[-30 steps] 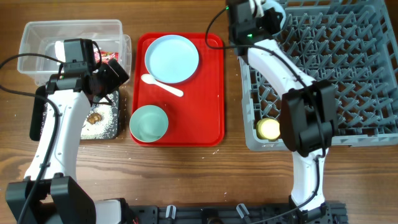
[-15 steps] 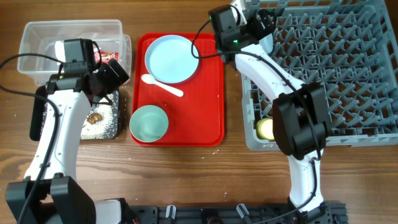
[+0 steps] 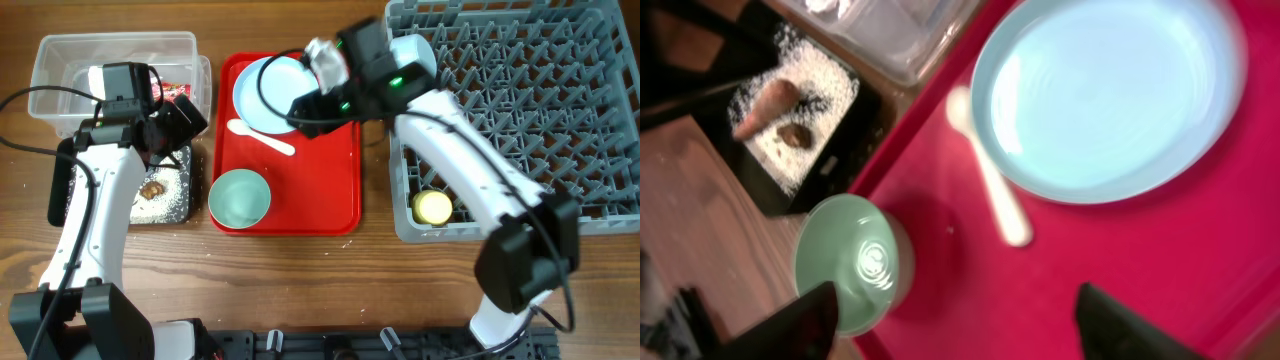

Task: Sort waste into correct bins and load items into the dishwasher rack
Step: 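Grasp the second light-blue bowl with the right gripper and carry it to the rack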

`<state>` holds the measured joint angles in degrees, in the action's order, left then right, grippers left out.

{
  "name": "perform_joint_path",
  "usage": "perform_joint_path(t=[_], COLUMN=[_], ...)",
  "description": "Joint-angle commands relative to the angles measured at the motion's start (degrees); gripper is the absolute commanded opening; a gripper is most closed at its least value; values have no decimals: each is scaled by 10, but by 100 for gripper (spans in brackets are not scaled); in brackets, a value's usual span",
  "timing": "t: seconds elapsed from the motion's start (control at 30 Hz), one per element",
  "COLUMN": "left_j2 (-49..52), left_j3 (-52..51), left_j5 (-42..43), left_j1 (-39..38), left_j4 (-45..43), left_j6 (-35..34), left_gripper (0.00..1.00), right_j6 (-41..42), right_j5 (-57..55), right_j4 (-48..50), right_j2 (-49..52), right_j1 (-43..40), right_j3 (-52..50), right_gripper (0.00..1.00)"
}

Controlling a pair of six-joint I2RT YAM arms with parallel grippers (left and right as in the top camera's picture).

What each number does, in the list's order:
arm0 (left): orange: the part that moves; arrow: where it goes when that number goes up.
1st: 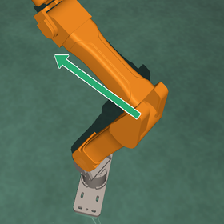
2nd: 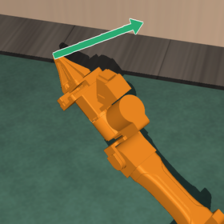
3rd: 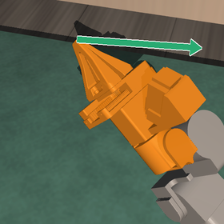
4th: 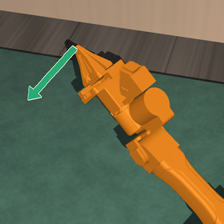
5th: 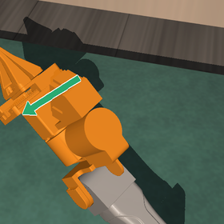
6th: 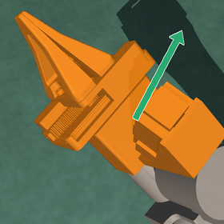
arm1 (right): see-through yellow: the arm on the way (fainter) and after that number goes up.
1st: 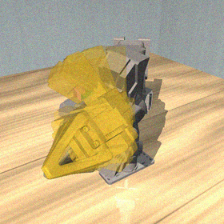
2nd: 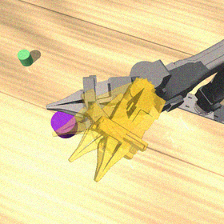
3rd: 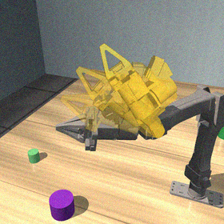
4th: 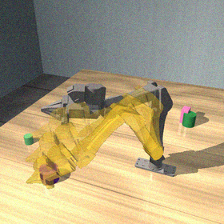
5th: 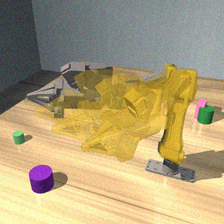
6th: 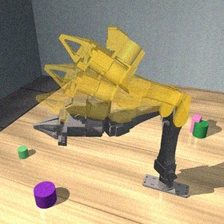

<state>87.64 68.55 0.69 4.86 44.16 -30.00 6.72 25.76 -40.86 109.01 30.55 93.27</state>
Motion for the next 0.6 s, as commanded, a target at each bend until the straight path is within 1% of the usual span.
perform_joint_path(t=[0.0,0.03,0.1,0.2,0.23,0.3,0.33,0.43,0.47,0.5,0.57], left_j2=[-6,-6,-6,-6,-6,-6,-6,-6,-6,-6,-6], left_j3=[9,9,9,9,9,9,9,9,9,9,9], left_j5=[3,3,3,3,3,3,3,3,3,3,3], left_j1=[-2,-2,-2,-2,-2,-2,-2,-2,-2,-2,-2], left_j4=[0,0,0,0,0,0,0,0,0,0,0], left_j6=[11,11,11,11,11,11,11,11,11,11,11], left_gripper=[100,100,100,100,100,100,100,100,100,100,100], right_j6=[175,198,242,252,256,286,298,310,310,310,309], right_j5=[16,9,-38,-55,-70,-89,-90,-89,-89,-89,-89], right_j4=[52,73,83,90,92,90,93,96,96,95,91], right_j2=[42,51,68,84,91,115,127,142,141,138,127], right_j1=[52,70,98,125,133,141,142,141,140,138,129], right_j3=[-71,-85,-89,-89,-89,-89,-89,-89,-89,-87,-82], right_gripper=[66,62,59,56,53,39,34,23,15,4,4])
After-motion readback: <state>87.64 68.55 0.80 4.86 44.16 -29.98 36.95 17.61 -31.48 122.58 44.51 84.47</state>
